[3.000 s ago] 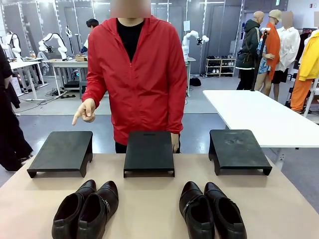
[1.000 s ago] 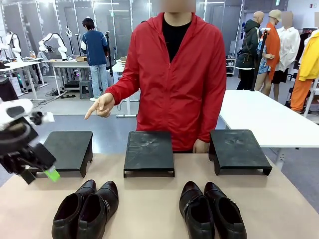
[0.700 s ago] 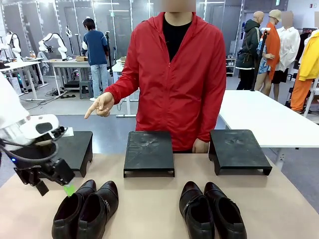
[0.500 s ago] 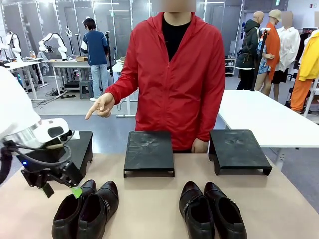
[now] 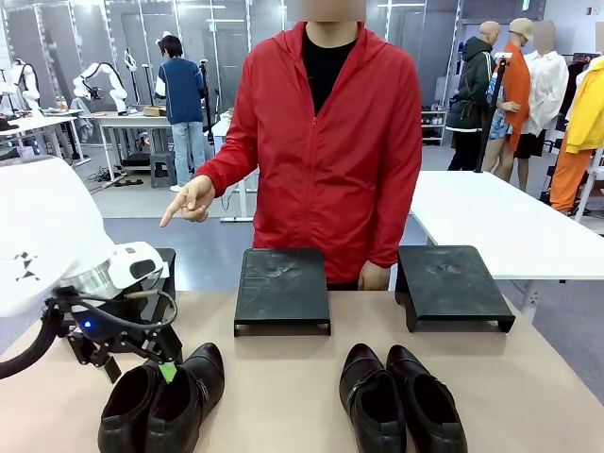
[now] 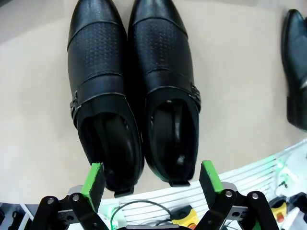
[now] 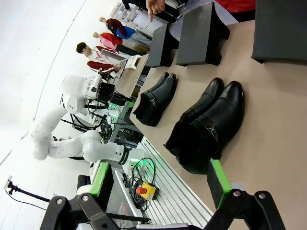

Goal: Place the shoes on the stand as instructed by the person.
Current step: Pick up one pair of Shoes and place it on the Shoes Stand indicated by the person.

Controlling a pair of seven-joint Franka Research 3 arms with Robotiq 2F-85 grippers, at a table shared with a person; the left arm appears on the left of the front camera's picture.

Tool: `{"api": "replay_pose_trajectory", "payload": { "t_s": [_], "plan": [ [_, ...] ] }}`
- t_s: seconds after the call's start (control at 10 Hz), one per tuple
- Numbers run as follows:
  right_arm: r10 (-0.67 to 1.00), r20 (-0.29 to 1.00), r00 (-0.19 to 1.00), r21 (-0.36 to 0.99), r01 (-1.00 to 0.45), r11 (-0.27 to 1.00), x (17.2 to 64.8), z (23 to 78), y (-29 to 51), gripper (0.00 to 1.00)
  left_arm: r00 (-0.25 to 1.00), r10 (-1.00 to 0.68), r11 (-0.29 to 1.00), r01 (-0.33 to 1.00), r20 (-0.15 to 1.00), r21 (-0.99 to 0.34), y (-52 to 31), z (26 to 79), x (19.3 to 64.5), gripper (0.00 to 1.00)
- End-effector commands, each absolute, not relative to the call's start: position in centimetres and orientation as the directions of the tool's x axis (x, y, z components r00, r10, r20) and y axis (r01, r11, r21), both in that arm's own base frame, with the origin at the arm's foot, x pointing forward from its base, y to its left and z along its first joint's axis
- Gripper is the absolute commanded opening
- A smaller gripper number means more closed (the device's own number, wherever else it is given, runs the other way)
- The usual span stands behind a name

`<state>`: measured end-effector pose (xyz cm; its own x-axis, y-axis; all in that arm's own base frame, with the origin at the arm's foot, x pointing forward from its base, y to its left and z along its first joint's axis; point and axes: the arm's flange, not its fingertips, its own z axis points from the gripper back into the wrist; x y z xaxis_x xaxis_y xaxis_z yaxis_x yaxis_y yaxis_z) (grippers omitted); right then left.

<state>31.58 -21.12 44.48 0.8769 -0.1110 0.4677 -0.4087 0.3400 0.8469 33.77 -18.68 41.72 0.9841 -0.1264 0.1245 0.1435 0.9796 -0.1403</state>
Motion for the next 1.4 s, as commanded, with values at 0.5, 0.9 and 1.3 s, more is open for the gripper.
{"api": "replay_pose_trajectory", "payload": {
  "t_s": [0.5, 0.9, 1.3],
  "plan": [
    [-0.112, 0.482, 0.869, 0.842, -0.424, 0.334, 31.7, 44.5, -21.2, 1.0, 0.986, -0.059, 0.995, 0.071, 0.158, -0.074, -17.6, 32.0, 31.5, 1.0],
    [-0.112, 0.482, 0.869, 0.842, -0.424, 0.334, 31.7, 44.5, -21.2, 1.0, 0.987, -0.102, 0.993, 0.108, 0.124, -0.045, -17.4, 31.5, 30.4, 0.11],
    [-0.112, 0.482, 0.869, 0.842, -0.424, 0.334, 31.7, 44.5, -21.2, 1.0, 0.986, -0.115, 0.992, 0.12, 0.117, -0.037, -17.7, 31.6, 30.2, 0.04]
  ]
}}
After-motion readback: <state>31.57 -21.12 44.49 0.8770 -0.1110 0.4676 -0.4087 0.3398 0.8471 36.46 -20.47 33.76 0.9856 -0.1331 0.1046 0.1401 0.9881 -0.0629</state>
